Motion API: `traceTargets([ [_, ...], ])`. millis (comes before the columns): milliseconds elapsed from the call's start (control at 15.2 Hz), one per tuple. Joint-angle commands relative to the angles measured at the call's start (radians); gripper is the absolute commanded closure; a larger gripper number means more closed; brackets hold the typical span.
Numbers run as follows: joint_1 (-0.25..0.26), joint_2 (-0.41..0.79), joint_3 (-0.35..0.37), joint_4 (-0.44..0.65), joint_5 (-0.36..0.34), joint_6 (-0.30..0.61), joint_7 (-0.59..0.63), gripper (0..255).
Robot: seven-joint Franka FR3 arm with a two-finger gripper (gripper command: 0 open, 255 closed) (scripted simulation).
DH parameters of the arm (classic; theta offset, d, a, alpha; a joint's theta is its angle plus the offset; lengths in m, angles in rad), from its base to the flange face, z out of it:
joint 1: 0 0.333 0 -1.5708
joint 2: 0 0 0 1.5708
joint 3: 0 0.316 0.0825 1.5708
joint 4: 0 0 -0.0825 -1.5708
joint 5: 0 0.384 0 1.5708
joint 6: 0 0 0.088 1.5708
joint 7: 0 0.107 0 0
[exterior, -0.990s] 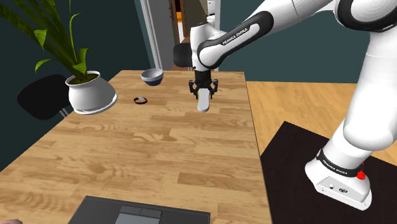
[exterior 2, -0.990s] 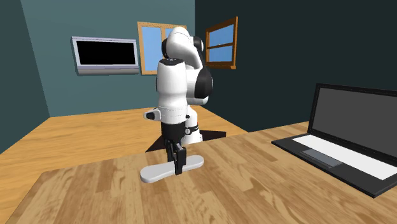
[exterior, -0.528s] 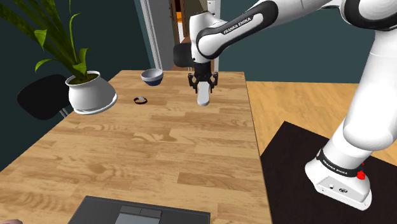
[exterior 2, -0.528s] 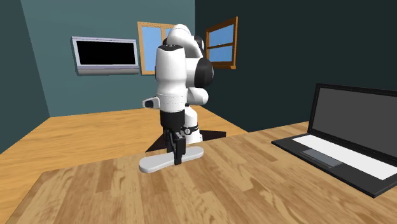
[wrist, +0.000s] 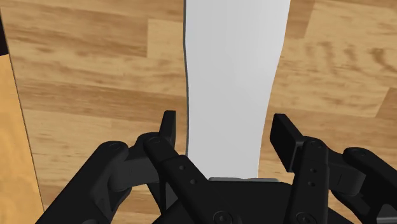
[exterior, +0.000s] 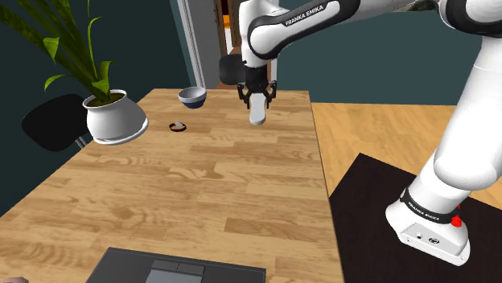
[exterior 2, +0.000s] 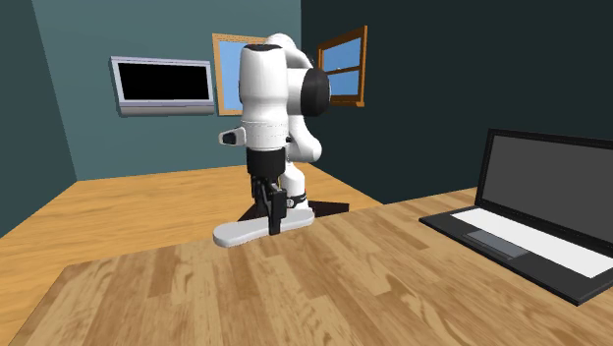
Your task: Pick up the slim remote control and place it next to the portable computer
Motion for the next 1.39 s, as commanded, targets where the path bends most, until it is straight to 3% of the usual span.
traceTargets([
  [0,0.001,0.0,0.001,0.029,0.001,-0.028,-0.001,255],
  [1320,0.006,-0.01,0.005,0.285,0.007,-0.295,-0.009,255],
])
